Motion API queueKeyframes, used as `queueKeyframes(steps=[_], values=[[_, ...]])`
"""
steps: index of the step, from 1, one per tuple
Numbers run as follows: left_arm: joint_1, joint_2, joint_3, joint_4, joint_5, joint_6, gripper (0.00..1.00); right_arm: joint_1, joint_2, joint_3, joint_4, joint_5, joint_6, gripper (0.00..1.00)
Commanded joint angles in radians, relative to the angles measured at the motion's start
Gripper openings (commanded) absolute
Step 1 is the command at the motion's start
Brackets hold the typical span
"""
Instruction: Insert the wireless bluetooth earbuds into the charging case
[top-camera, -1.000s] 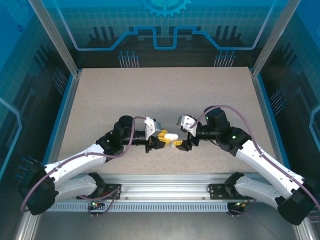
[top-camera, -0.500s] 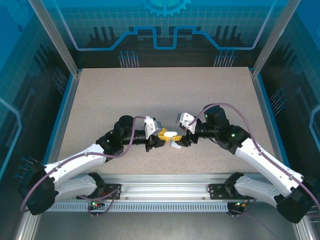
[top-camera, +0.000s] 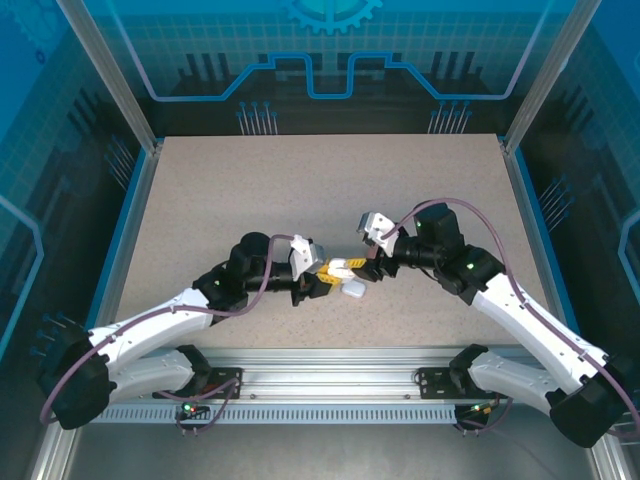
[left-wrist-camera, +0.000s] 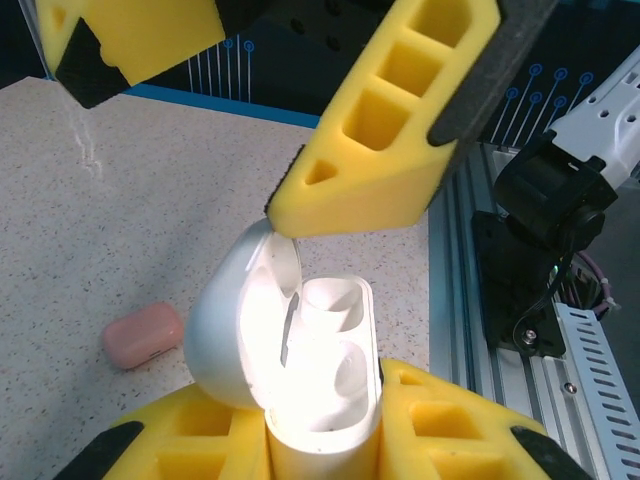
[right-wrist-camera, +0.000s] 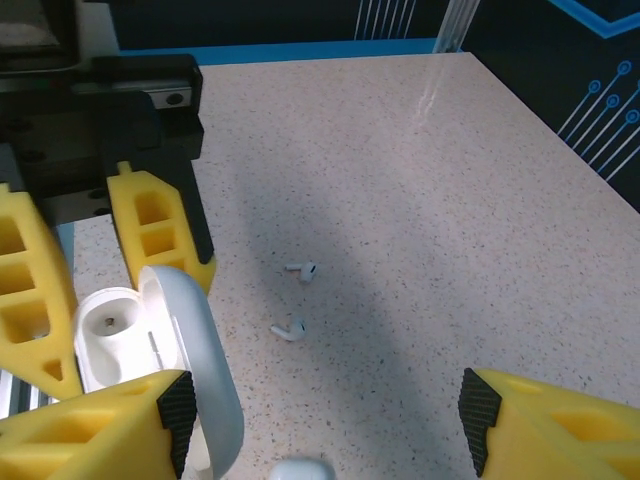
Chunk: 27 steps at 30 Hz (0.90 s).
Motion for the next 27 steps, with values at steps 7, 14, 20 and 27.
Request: queueKeyframes(steps=[7, 14, 20, 27], values=[[-0.008, -0.015, 0.002, 0.002, -0.039, 0.028, 0.14, -0.046, -0.065, 0.028, 0.023, -0.065, 0.069, 0.75], [-0.006, -0.092, -0.039, -0.063, -0.122, 0.028, 0.12, -0.101, -0.071, 0.054, -0.051, 0.050, 0.348, 0.86], [-0.007, -0.248, -0.085, -0.173, -0.212, -0.001, 0.12, -0.116, 0.110, 0.124, -0.219, 0.185, 0.588, 0.83], [-0.008, -0.451, -0.102, -0.329, -0.314, -0.036, 0.12, -0.024, 0.372, 0.132, -0.143, 0.246, 0.791, 0.77]])
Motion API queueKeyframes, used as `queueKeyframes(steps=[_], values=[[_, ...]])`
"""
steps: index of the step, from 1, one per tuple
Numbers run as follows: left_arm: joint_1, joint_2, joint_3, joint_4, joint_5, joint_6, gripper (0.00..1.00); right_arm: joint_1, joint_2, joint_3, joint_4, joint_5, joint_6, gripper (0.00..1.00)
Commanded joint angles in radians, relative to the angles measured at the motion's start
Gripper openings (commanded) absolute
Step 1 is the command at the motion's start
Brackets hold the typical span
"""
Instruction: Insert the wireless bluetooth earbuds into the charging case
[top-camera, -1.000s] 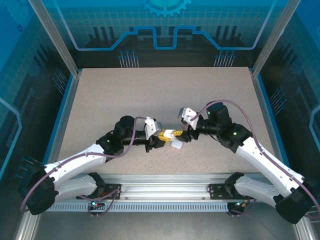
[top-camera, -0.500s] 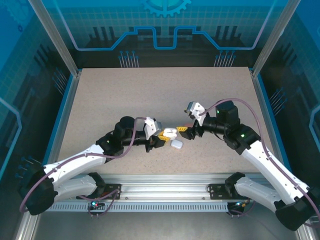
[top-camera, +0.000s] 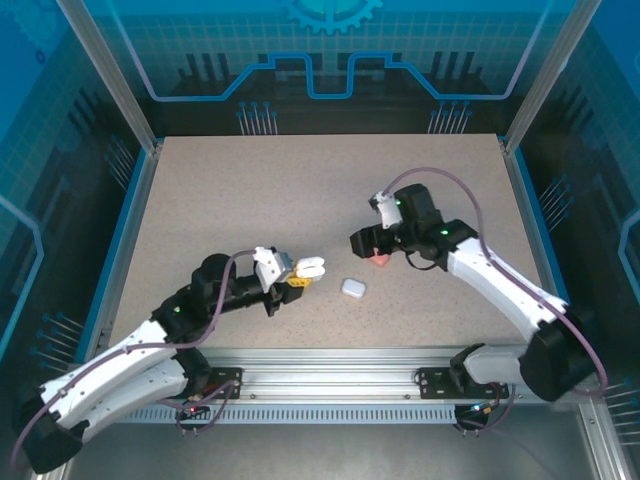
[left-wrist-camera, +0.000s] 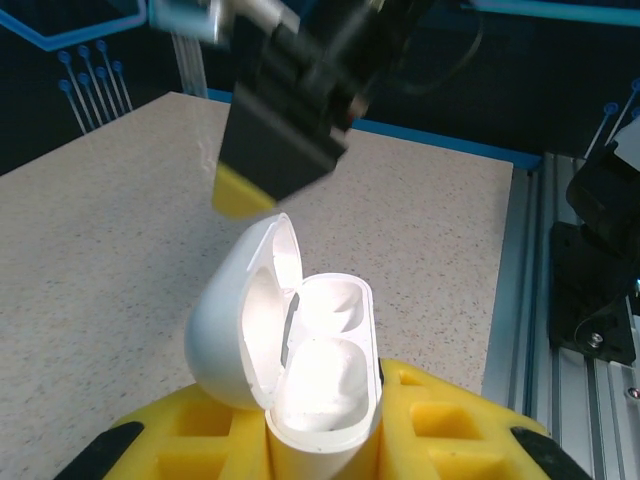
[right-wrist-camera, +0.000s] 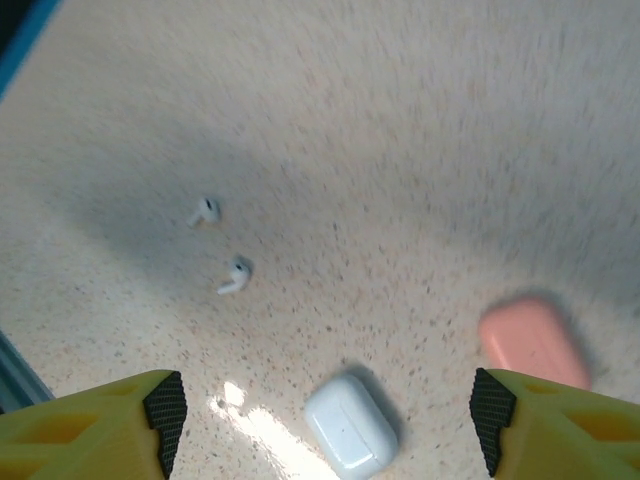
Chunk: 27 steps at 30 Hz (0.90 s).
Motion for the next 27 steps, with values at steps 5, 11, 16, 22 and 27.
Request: queueKeyframes(steps=[5, 11, 16, 22, 27], values=[[-0.006, -0.156, 0.019, -0.207, -0.106, -0.024, 0.13, 0.151, 0.268, 0.115, 0.018, 0.039, 0.187, 0.67], [-0.006, -0.216, 0.038, -0.246, -0.119, -0.040, 0.13, 0.249, 0.471, 0.253, -0.005, 0.032, 0.215, 0.59], [-0.006, -0.230, 0.051, -0.257, -0.113, -0.038, 0.13, 0.304, 0.585, 0.350, -0.039, 0.057, 0.214, 0.56], [-0.007, -0.244, 0.048, -0.252, -0.114, -0.037, 0.13, 0.335, 0.687, 0.422, -0.056, 0.054, 0.222, 0.51], [-0.006, -0.243, 0.048, -0.248, -0.110, -0.032, 0.13, 0.355, 0.758, 0.490, -0.104, 0.086, 0.221, 0.49]])
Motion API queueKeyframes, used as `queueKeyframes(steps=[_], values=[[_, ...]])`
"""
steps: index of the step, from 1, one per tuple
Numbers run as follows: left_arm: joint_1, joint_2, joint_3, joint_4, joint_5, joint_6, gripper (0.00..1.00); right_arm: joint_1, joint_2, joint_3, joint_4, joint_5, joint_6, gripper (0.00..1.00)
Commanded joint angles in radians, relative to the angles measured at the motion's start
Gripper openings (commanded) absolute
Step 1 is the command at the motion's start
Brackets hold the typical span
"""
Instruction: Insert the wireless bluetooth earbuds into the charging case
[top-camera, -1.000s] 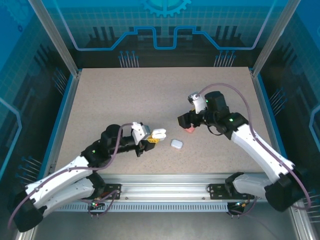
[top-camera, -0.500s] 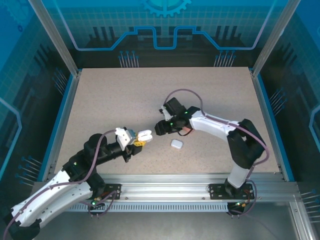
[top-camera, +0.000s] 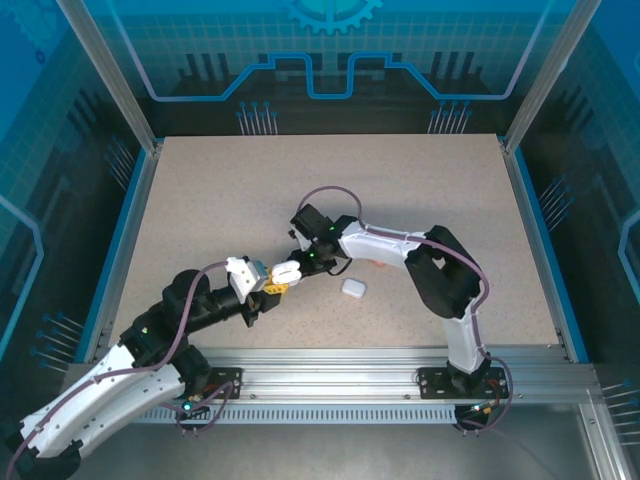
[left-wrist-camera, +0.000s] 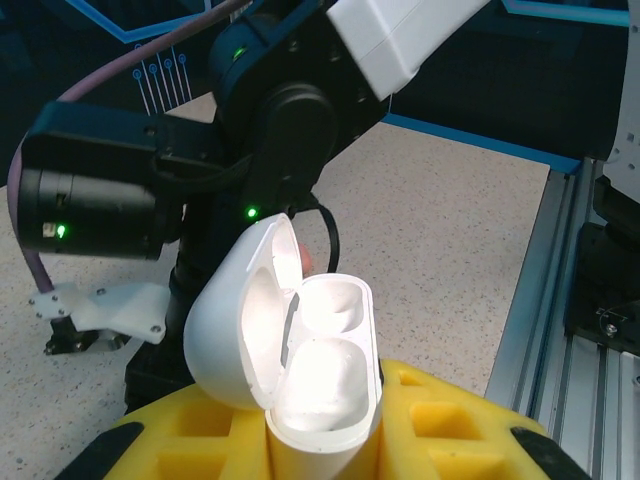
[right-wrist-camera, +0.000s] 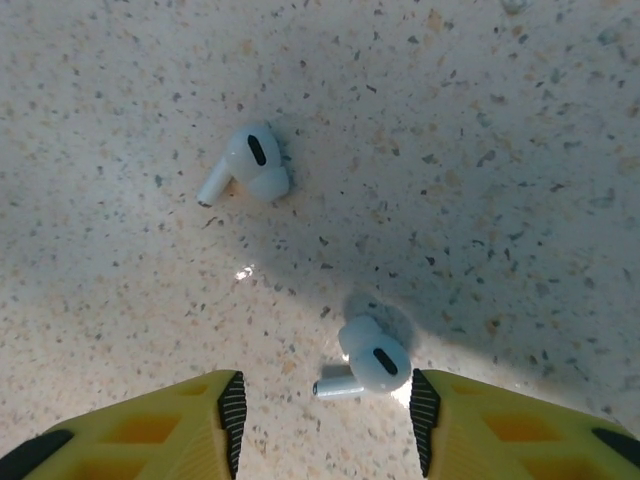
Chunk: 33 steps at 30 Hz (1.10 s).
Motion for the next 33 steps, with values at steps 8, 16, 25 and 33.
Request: queueKeyframes(steps=[8, 16, 25, 33], values=[[-0.008, -0.015, 0.033, 0.005, -0.011, -0.010, 0.13, 0.045, 0.096, 0.121, -0.134, 0.100, -0.023, 0.45], [-0.007, -0.019, 0.030, 0.007, -0.012, -0.011, 0.13, 0.072, 0.141, 0.167, -0.206, 0.159, -0.053, 0.39], [-0.007, -0.019, 0.025, 0.011, -0.013, -0.009, 0.13, 0.077, 0.156, 0.166, -0.203, 0.167, -0.055, 0.30], [-0.007, -0.019, 0.023, 0.019, -0.013, -0.012, 0.13, 0.067, 0.124, 0.127, -0.163, 0.159, -0.065, 0.20]])
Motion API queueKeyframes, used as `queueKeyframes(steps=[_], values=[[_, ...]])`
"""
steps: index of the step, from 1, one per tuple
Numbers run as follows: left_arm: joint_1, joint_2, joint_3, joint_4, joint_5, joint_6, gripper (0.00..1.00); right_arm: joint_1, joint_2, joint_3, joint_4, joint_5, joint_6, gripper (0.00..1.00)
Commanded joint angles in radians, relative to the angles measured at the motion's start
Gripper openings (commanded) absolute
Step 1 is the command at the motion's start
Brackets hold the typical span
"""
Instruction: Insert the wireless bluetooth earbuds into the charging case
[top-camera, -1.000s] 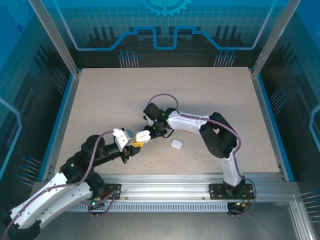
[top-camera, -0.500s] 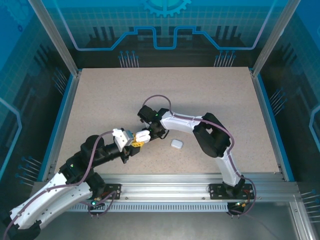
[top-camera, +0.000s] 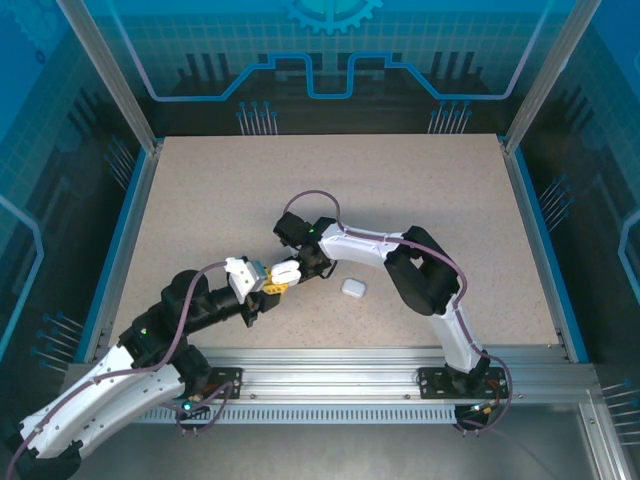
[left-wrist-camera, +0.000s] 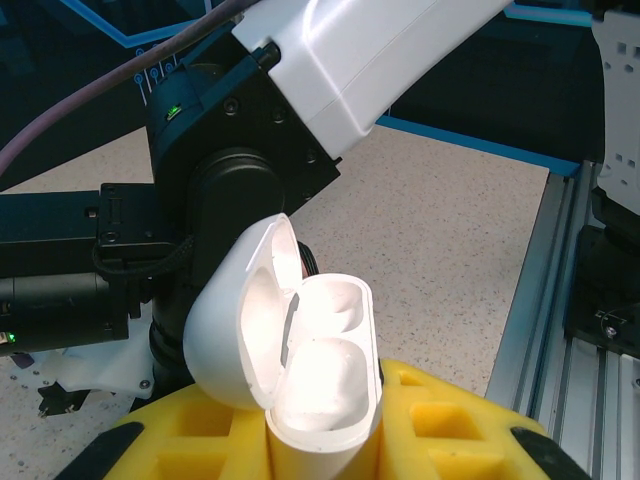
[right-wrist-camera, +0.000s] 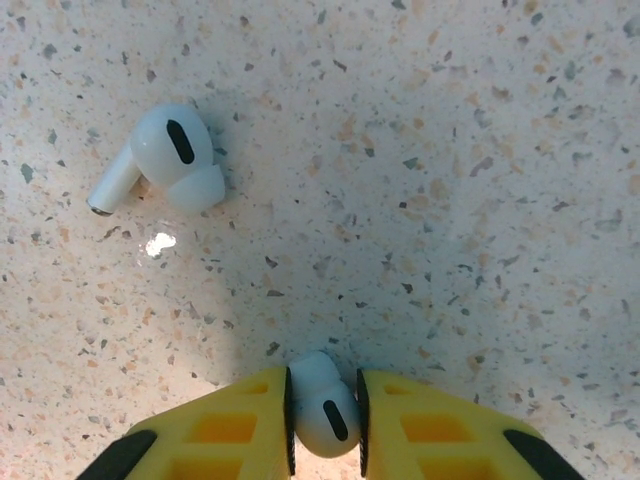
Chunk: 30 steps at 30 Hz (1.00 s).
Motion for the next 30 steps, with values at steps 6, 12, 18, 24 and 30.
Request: queueKeyframes(steps=[6, 12, 18, 24, 30], values=[[-0.007, -0.008, 0.004, 0.058, -0.005, -0.035, 0.13, -0.033, -0.118, -0.157, 0.101, -0.022, -0.033, 0.18], [-0.007, 0.030, -0.030, 0.138, 0.016, -0.075, 0.13, -0.091, -0.312, -0.343, 0.216, -0.024, -0.084, 0.18], [-0.008, 0.122, -0.051, 0.241, 0.033, -0.122, 0.13, -0.155, -0.558, -0.511, 0.263, 0.017, -0.172, 0.16], [-0.006, 0.242, -0.059, 0.331, 0.055, -0.170, 0.12, -0.189, -0.840, -0.630, 0.284, 0.020, -0.310, 0.17], [-0.007, 0.408, -0.010, 0.349, 0.150, -0.177, 0.11, -0.167, -1.078, -0.676, 0.292, 0.006, -0.488, 0.17]])
